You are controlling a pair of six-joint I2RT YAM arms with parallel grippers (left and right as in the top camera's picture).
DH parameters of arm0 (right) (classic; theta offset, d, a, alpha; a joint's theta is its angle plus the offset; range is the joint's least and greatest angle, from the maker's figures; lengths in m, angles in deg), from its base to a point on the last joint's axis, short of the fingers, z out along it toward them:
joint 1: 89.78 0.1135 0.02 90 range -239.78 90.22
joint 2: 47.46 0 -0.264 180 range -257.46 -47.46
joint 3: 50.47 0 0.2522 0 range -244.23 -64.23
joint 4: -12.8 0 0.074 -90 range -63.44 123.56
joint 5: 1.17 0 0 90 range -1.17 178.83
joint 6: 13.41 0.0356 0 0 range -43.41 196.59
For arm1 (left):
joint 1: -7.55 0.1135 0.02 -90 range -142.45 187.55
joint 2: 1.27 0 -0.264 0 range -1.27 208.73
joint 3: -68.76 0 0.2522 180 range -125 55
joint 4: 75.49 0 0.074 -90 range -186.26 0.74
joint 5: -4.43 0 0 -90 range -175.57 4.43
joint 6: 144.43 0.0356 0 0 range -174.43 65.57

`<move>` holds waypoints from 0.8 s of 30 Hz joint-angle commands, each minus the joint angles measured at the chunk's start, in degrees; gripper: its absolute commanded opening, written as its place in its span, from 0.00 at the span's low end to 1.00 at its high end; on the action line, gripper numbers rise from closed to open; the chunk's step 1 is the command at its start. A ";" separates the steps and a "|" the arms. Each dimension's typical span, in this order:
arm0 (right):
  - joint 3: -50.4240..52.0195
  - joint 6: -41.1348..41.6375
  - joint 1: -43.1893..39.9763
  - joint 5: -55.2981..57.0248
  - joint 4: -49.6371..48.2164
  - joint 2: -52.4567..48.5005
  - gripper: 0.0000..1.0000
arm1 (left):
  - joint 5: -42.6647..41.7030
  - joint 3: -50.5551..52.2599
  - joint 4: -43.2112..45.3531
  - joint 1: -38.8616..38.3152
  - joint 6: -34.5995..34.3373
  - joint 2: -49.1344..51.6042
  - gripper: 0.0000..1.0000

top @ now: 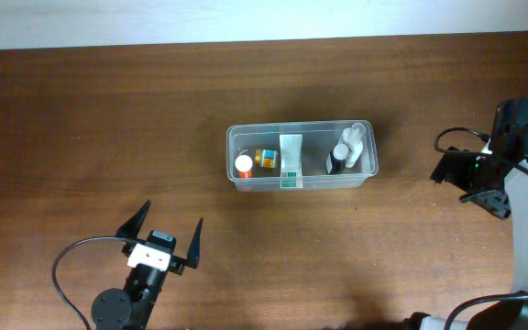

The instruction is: Pack container

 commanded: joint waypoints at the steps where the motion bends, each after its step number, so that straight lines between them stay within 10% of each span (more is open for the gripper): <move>1: -0.13 0.74 -0.24 0.13 -0.15 0.13 0.98 | 5.86 0.37 -0.28 0.20 0.52 -0.61 0.99; 24: -0.13 0.74 -0.24 0.13 -0.15 0.13 0.98 | 9.16 0.35 -4.81 0.17 0.52 -0.59 0.99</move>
